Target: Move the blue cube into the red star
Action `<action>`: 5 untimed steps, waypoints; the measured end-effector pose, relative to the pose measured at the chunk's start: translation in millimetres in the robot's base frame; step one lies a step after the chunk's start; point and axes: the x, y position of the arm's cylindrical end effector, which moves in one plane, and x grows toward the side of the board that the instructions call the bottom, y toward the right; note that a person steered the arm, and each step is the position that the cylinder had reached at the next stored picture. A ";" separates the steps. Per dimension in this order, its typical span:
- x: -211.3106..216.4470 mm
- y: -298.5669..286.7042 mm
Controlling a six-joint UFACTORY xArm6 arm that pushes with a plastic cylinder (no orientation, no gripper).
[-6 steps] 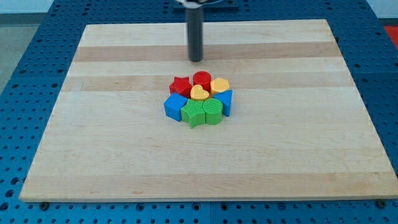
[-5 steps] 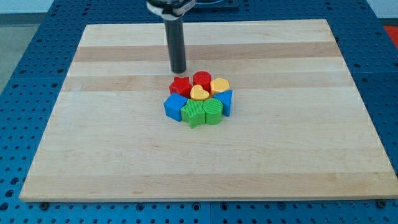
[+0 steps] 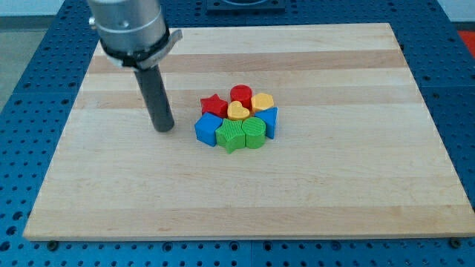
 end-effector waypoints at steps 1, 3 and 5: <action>34.5 2.7; 33.6 44.5; -3.3 61.8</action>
